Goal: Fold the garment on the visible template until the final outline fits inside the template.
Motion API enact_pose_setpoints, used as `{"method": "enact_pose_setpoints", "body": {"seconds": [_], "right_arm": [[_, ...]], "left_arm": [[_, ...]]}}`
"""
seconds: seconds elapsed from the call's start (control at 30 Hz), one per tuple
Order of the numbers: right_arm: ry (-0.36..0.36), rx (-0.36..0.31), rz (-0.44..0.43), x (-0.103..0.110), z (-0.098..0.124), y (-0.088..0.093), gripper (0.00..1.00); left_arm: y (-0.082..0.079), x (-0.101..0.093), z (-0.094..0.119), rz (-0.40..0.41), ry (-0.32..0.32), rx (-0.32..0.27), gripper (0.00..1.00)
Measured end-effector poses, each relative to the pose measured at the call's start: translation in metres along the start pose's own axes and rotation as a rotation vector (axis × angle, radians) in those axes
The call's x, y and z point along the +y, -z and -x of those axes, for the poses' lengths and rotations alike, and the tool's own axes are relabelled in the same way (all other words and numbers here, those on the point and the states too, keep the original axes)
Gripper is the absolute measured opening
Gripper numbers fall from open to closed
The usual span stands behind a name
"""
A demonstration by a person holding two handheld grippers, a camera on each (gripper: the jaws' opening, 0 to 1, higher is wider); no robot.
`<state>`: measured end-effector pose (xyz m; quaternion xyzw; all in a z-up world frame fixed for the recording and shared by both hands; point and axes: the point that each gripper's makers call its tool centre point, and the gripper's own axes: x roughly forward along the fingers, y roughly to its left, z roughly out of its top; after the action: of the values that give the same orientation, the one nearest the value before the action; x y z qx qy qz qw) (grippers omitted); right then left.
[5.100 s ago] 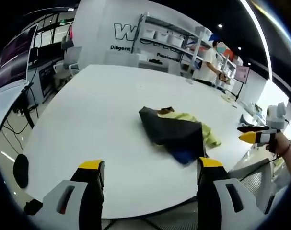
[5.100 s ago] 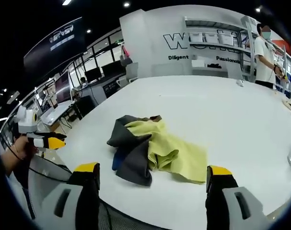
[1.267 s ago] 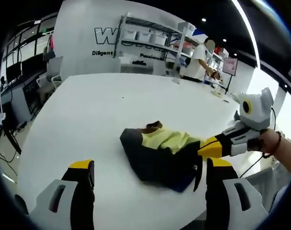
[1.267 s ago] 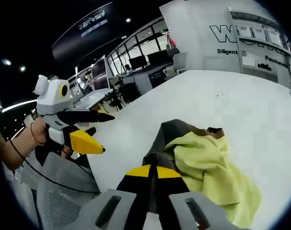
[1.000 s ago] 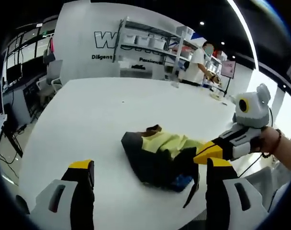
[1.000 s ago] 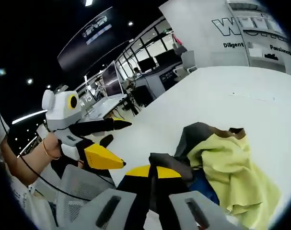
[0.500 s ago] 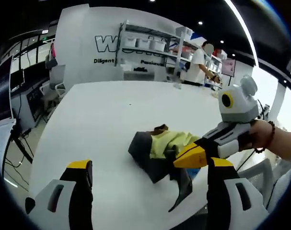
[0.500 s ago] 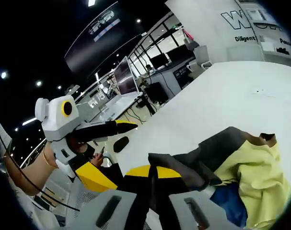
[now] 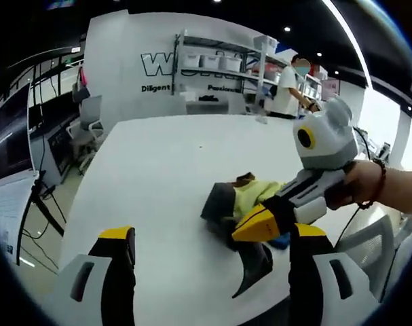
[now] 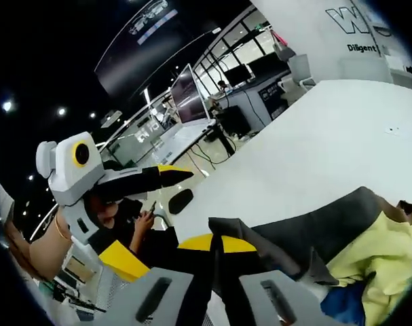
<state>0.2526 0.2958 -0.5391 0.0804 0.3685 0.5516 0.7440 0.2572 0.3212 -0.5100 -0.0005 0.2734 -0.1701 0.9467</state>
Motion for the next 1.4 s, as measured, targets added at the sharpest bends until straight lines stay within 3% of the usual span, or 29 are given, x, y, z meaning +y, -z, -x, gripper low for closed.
{"method": "enact_pose_setpoints", "body": {"seconds": [0.27,0.5,0.67,0.7,0.8,0.9,1.0,1.1,1.13,1.4], "right_arm": [[-0.037,0.016,0.010,0.005,-0.020,-0.003,0.00],[-0.049,0.047,0.013,0.006,-0.033,0.000,0.00],[-0.141,0.051,0.001,0.024,-0.038,-0.006,0.00],[-0.140,0.052,-0.003,0.024,-0.037,-0.006,0.02],[-0.113,0.029,0.031,0.019,-0.031,-0.014,0.32],[-0.095,0.026,0.058,0.012,-0.021,-0.016,0.30],[-0.050,-0.012,0.047,-0.003,-0.007,-0.022,0.41],[0.006,-0.052,0.054,-0.019,0.008,-0.030,0.43],[0.051,-0.078,0.091,-0.028,0.018,-0.034,0.45],[0.182,-0.124,0.132,-0.059,0.051,-0.034,0.69]], "left_arm": [[0.005,0.017,0.005,-0.007,-0.046,0.011,0.92],[0.007,0.011,0.007,0.004,-0.020,0.007,0.98],[0.010,0.008,0.008,-0.013,-0.006,0.020,0.98],[0.010,0.008,0.009,-0.013,-0.002,0.019,0.99],[0.013,0.007,0.007,-0.011,0.007,0.027,0.99],[0.013,0.006,0.006,-0.016,0.008,0.032,0.99],[0.012,0.006,0.004,-0.015,0.007,0.032,0.99],[0.009,0.006,-0.002,-0.016,0.007,0.033,0.99],[0.008,0.006,-0.003,-0.020,0.008,0.034,0.99],[0.006,-0.003,-0.020,-0.031,0.035,0.050,0.99]]}}
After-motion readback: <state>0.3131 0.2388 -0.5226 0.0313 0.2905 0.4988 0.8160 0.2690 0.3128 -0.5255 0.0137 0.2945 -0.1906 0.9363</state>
